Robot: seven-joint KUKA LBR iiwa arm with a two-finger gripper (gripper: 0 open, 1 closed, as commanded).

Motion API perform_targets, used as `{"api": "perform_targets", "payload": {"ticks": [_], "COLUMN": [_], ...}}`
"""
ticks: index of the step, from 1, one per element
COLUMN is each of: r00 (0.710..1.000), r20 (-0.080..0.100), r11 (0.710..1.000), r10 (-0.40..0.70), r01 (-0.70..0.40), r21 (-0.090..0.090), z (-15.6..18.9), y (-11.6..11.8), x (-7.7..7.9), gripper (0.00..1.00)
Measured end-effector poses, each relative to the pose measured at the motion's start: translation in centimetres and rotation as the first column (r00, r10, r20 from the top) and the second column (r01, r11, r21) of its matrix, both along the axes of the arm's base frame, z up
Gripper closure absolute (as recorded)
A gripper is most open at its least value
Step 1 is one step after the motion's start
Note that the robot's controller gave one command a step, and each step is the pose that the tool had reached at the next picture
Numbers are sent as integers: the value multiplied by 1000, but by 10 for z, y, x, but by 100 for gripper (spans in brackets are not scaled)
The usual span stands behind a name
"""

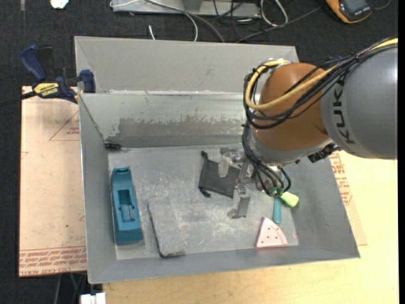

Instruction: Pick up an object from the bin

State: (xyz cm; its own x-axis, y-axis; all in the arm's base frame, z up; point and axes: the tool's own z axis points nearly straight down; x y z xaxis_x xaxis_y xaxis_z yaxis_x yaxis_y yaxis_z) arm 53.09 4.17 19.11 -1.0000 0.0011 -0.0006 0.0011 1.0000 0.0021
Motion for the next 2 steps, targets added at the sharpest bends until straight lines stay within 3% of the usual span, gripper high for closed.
{"api": "perform_targets", "payload": {"ticks": [1,2], "r00": [994,998], "r20": [3,15], "r11": [994,998], "r10": [-107,-56], "r01": [107,56], "r21": [3,2], "z": [-68,-120], "y": [-24,-70], "x": [24,78], "gripper": [0,0]}}
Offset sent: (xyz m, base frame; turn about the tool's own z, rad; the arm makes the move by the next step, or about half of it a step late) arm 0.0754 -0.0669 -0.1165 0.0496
